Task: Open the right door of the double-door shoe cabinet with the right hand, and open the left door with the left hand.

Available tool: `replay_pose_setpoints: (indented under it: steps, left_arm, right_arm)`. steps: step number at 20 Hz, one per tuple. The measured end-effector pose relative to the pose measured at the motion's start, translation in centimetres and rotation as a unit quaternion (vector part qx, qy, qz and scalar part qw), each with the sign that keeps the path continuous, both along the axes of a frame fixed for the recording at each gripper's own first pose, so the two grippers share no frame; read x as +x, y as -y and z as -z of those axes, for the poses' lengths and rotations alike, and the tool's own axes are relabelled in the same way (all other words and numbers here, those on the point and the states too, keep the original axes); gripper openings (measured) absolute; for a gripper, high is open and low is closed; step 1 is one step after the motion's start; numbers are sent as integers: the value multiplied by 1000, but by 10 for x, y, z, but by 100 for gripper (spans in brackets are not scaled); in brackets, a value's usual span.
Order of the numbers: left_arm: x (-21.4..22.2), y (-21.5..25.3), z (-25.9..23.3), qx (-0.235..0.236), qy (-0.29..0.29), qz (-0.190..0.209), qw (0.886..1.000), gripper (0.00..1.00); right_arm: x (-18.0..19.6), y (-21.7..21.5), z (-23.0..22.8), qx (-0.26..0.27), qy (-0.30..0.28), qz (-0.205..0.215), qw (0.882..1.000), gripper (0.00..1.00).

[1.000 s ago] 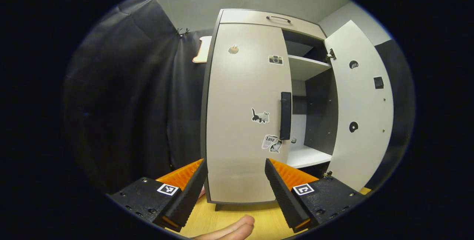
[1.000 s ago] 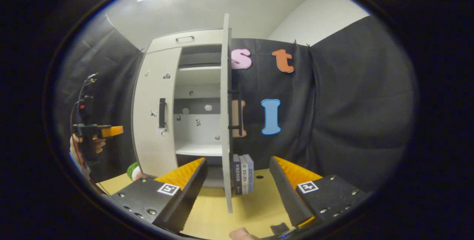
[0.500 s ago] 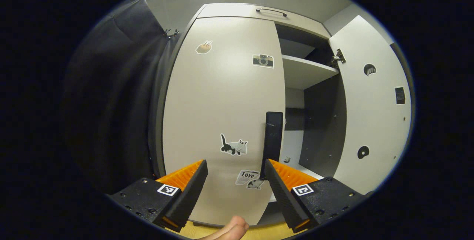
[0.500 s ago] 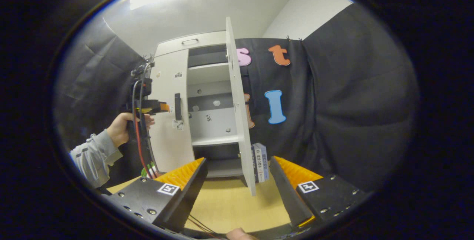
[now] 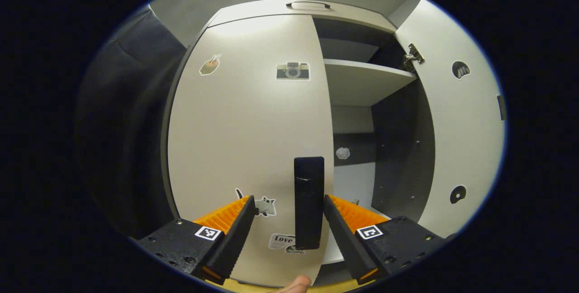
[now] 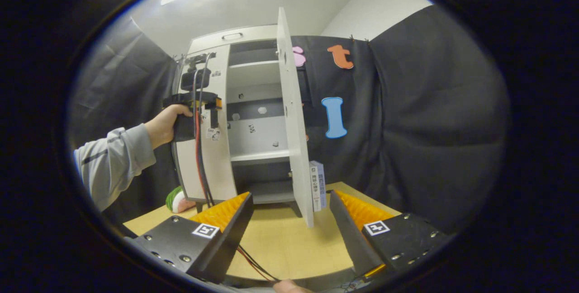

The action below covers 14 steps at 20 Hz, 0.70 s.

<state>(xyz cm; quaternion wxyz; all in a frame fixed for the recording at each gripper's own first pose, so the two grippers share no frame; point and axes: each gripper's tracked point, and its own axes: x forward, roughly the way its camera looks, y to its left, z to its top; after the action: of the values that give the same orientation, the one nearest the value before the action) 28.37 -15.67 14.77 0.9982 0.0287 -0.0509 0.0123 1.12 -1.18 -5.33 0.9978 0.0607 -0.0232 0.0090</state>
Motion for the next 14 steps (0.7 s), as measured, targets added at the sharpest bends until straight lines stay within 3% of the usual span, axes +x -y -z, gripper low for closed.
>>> replay_pose_setpoints:
  steps: [3, 4, 7, 8, 9, 10, 12, 14]
  left_arm:
    - [11, 2, 16, 6, -36, 5, 999, 84]
    - [13, 2, 6, 2, -4, 6, 1000, 82]
    - [16, 9, 9, -11, -18, 3, 1000, 76]
    - [14, 12, 12, 0, -30, 6, 1000, 64]
    - [14, 18, 10, 9, -29, 5, 1000, 60]
    - [16, 19, 13, 16, -38, 1, 999, 43]
    - [16, 18, 12, -3, -38, 1, 999, 30]
    - [15, 17, 14, 4, -42, 7, 999, 24]
  right_arm:
    - [-2, -6, -7, 0, 8, -11, 1000, 100]
    - [-4, -8, -9, -1, 11, -12, 1000, 97]
    - [-6, 2, -14, -7, 15, -9, 1000, 100]
    - [-7, 3, -15, -9, 17, -10, 1000, 100]
    - [-7, 4, -18, -5, 19, -8, 1000, 100]
    - [-7, 7, -19, -1, 20, -5, 1000, 100]
    - [-6, 11, -19, -2, 19, -2, 1000, 97]
    - [-4, 19, -18, 0, 19, 7, 1000, 97]
